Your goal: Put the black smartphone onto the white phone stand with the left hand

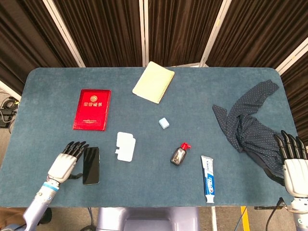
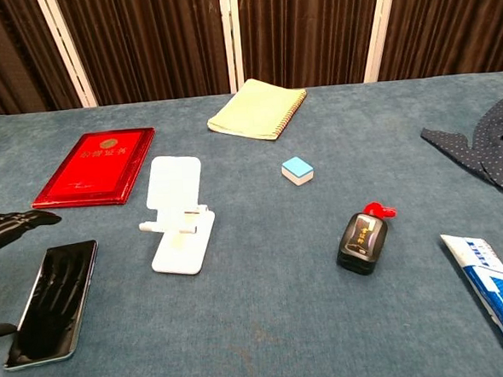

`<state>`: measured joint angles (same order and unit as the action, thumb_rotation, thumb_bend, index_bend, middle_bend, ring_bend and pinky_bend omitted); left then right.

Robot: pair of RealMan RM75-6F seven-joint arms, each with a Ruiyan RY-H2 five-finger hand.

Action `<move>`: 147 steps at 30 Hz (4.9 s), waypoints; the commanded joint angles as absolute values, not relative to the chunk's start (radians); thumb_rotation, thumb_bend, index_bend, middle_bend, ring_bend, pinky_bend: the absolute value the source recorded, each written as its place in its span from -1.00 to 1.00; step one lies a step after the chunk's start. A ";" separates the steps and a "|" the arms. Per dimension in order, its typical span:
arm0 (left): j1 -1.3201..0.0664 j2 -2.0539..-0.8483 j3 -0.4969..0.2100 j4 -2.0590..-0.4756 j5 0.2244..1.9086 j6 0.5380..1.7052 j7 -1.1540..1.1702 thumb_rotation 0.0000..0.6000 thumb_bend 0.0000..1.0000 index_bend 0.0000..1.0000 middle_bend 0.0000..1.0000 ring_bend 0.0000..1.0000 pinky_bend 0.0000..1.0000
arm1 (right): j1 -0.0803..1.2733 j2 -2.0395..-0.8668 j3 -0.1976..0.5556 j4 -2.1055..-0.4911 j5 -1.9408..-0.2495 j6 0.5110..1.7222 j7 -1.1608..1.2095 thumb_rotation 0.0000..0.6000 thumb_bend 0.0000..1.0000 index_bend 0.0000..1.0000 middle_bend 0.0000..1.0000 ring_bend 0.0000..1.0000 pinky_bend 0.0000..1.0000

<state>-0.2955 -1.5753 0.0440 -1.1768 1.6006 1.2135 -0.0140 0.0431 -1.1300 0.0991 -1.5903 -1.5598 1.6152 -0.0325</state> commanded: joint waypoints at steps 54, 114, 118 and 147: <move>-0.684 -1.318 0.158 -1.402 1.776 0.830 -0.126 1.00 -1.00 -0.67 -0.99 -0.97 -0.92 | 0.056 -1.141 0.110 -1.578 -1.513 1.572 -0.063 1.00 -1.00 -1.00 -1.00 -1.00 -1.00; -0.849 -1.400 0.094 -0.878 2.180 1.453 0.133 1.00 -1.00 0.26 -0.07 -0.08 -0.21 | 0.053 -1.124 0.117 -1.592 -1.489 1.569 -0.048 1.00 -1.00 -1.00 -1.00 -1.00 -1.00; -0.907 -1.403 0.103 -0.857 2.196 1.401 0.148 1.00 -1.00 0.26 -0.07 -0.08 -0.21 | 0.055 -1.124 0.122 -1.588 -1.471 1.558 -0.053 1.00 -1.00 -1.00 -1.00 -1.00 -1.00; -1.085 -1.440 0.168 -0.943 2.217 1.203 0.275 1.00 -1.00 0.22 -0.11 -0.09 -0.29 | 0.056 -1.113 0.140 -1.568 -1.425 1.536 -0.011 1.00 -1.00 -1.00 -1.00 -1.00 -1.00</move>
<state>-1.0833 -1.4388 0.1667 -0.9401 2.2201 1.2061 0.2735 0.0566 -1.1133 0.1397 -1.5687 -1.4253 1.5359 -0.0115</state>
